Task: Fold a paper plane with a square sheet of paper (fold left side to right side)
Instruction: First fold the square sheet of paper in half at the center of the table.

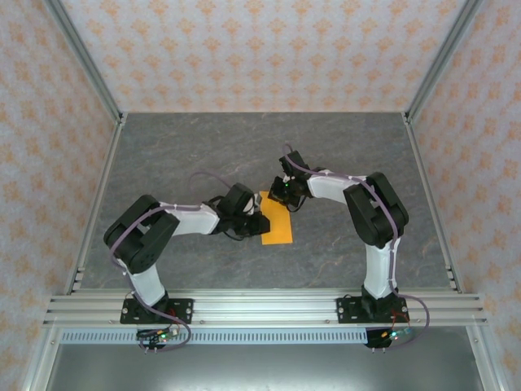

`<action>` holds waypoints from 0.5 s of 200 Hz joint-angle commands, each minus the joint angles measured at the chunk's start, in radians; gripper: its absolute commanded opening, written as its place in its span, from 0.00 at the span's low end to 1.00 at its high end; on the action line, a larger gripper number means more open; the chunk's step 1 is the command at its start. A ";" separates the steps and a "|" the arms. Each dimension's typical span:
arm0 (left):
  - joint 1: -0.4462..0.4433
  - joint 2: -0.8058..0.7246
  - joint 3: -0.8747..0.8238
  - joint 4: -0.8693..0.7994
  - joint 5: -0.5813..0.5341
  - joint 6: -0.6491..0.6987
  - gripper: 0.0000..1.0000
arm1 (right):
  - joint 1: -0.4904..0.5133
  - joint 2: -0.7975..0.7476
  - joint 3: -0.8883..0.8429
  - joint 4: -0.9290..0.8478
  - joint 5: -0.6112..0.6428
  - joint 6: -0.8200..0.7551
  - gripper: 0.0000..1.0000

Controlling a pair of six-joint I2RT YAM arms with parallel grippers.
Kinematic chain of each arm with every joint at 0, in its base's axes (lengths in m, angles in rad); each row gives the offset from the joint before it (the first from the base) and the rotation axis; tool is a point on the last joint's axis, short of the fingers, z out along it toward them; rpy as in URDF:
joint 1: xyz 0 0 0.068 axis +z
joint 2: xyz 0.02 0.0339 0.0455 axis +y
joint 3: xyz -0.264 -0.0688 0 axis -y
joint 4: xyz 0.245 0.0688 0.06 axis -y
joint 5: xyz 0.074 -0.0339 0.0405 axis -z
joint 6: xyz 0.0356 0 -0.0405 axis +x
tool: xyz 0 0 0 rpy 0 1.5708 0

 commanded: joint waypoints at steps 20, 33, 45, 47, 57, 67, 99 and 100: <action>-0.062 -0.097 -0.087 -0.033 -0.048 -0.011 0.21 | 0.018 0.051 -0.003 -0.091 0.047 0.018 0.12; -0.077 -0.113 -0.103 -0.019 -0.050 -0.026 0.21 | 0.022 0.052 -0.003 -0.075 0.038 0.017 0.13; -0.081 -0.132 -0.114 -0.014 -0.046 -0.037 0.21 | 0.022 0.047 -0.003 -0.050 0.020 0.014 0.13; -0.082 -0.137 -0.114 -0.013 -0.045 -0.040 0.21 | 0.022 0.044 -0.002 -0.045 0.018 0.012 0.13; -0.082 -0.168 -0.115 -0.026 -0.055 -0.041 0.21 | 0.022 0.028 0.005 -0.037 0.008 0.006 0.14; -0.080 -0.204 -0.099 -0.067 -0.071 -0.024 0.21 | 0.022 0.003 0.018 -0.043 0.012 -0.014 0.15; -0.034 -0.274 -0.012 -0.194 -0.110 0.027 0.26 | 0.022 -0.127 0.051 -0.133 0.105 -0.102 0.26; -0.031 -0.273 -0.012 -0.192 -0.109 0.026 0.26 | 0.022 -0.134 0.052 -0.137 0.109 -0.105 0.27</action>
